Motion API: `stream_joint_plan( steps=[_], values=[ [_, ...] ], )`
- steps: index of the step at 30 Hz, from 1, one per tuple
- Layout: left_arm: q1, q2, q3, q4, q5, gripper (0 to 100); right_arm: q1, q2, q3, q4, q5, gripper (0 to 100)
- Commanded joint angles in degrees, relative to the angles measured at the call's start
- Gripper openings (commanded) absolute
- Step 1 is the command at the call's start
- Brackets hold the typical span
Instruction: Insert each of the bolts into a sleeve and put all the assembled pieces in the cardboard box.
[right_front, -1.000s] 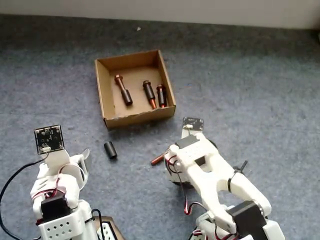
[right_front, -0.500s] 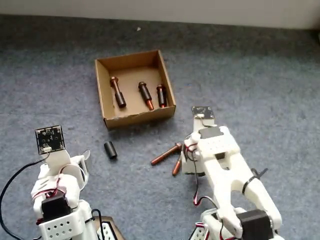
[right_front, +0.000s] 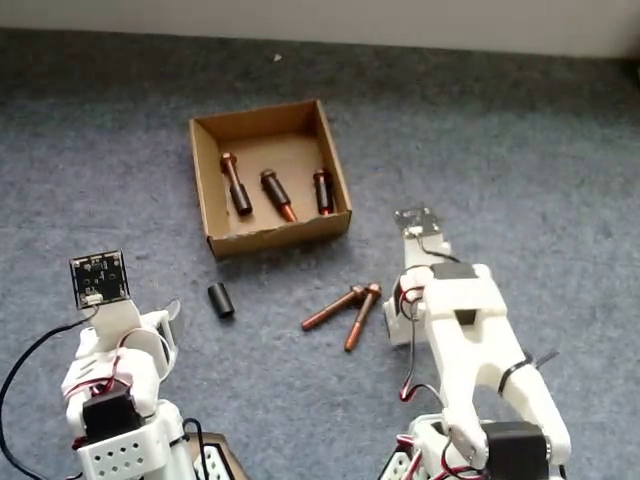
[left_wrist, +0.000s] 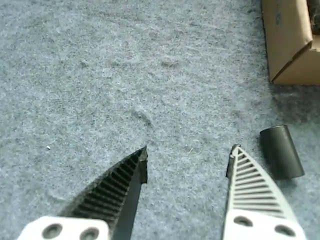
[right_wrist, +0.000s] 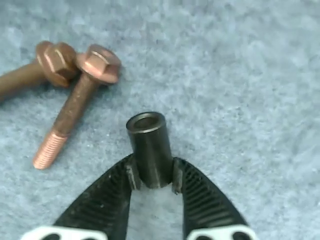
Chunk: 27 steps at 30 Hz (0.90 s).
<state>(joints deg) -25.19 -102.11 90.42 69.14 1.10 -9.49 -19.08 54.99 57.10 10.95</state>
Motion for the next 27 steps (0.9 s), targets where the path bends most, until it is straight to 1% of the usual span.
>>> stream_joint_plan(
  steps=[1,10,15,27],
  values=[
    [-0.4,-0.4,-0.22,-0.97,-0.35,27,0.57,1.01,-0.31,-0.92,0.53,11.7],
    [-0.4,-0.4,-0.22,-0.97,-0.35,27,-0.4,1.8,-6.02,-0.84,0.44,12.3],
    [-0.4,-0.4,-0.22,-0.97,-0.35,27,-2.77,1.8,-5.76,-0.92,0.44,12.4],
    [-0.4,-0.4,-0.22,-0.88,-0.35,27,-2.77,1.89,-5.58,-0.92,0.7,12.0]
  ],
)
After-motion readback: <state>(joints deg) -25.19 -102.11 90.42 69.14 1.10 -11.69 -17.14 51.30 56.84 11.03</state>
